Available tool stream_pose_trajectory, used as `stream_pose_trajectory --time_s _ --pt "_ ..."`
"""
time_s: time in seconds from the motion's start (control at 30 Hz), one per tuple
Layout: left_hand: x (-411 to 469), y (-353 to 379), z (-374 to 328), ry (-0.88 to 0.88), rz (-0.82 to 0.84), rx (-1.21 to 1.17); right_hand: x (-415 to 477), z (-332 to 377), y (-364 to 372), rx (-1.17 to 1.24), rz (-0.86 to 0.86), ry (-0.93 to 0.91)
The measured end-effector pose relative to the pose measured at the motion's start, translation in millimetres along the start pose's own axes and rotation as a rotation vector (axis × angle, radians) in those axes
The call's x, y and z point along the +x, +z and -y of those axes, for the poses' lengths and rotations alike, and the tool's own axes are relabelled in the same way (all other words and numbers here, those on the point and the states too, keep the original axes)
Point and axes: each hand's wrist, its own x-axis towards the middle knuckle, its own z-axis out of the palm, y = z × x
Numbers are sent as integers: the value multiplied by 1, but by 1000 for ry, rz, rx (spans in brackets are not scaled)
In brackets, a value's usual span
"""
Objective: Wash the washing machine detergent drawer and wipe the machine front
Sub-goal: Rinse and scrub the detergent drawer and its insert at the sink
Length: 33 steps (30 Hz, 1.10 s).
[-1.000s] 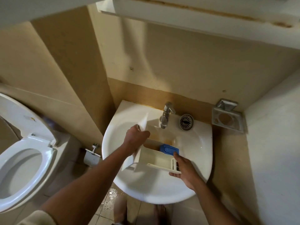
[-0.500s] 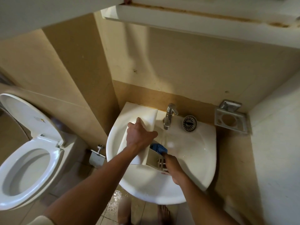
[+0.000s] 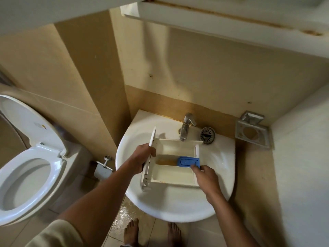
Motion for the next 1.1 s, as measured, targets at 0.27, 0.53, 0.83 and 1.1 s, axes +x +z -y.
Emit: stream_pose_trajectory --time_s 0.27,0.53,0.83,1.1 --pt "7 4 11 19 -68 -135 9 15 1 94 -28 -99" --pt "-1 4 23 66 -115 -214 16 24 -2 75 2 -71" --pt "-6 -15 30 -133 -57 -227 0 47 -15 -122 87 -62" --pt "5 -15 46 -272 159 -351 -36 77 -35 -83 -46 -256"
